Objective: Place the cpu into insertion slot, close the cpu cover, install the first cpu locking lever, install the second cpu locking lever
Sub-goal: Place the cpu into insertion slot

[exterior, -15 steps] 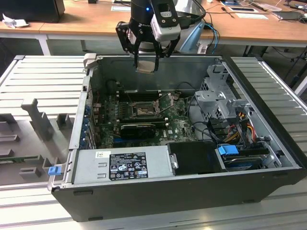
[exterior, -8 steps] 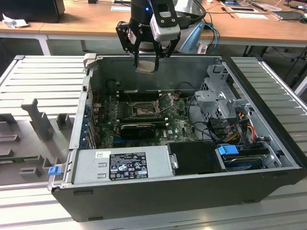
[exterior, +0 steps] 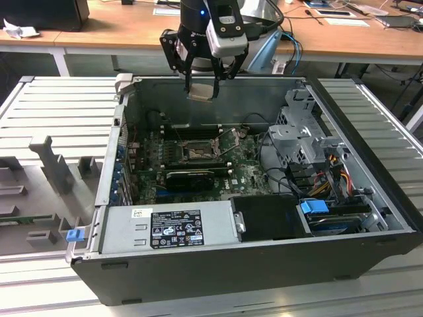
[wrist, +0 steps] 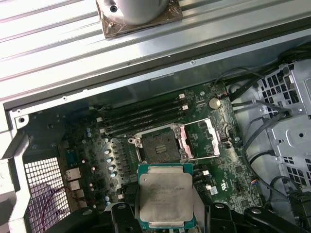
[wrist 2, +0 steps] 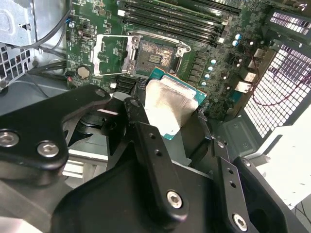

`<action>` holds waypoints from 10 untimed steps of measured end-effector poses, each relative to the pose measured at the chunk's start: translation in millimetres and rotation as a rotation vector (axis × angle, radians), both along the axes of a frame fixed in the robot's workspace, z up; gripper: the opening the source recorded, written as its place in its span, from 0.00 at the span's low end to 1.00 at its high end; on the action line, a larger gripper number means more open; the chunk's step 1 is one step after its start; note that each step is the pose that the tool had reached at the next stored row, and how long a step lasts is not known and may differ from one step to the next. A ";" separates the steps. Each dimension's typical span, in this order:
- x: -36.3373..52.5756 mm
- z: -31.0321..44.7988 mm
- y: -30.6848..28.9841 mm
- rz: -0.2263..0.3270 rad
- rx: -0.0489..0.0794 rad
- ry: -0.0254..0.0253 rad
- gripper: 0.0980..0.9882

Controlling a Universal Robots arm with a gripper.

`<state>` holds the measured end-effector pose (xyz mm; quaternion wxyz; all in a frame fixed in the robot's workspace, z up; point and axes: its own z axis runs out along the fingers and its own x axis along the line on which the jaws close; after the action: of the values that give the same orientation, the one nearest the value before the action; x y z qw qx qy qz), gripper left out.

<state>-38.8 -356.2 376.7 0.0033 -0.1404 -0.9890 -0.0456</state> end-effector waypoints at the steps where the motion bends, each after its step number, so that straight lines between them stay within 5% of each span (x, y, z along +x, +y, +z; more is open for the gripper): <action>1: 0.0 0.0 0.0 -0.002 0.000 0.0000 0.48; 10: 0.0 0.0 0.0 -0.021 0.000 0.0000 0.48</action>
<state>-38.8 -356.2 376.7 0.0028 -0.1510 -0.9875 -0.0457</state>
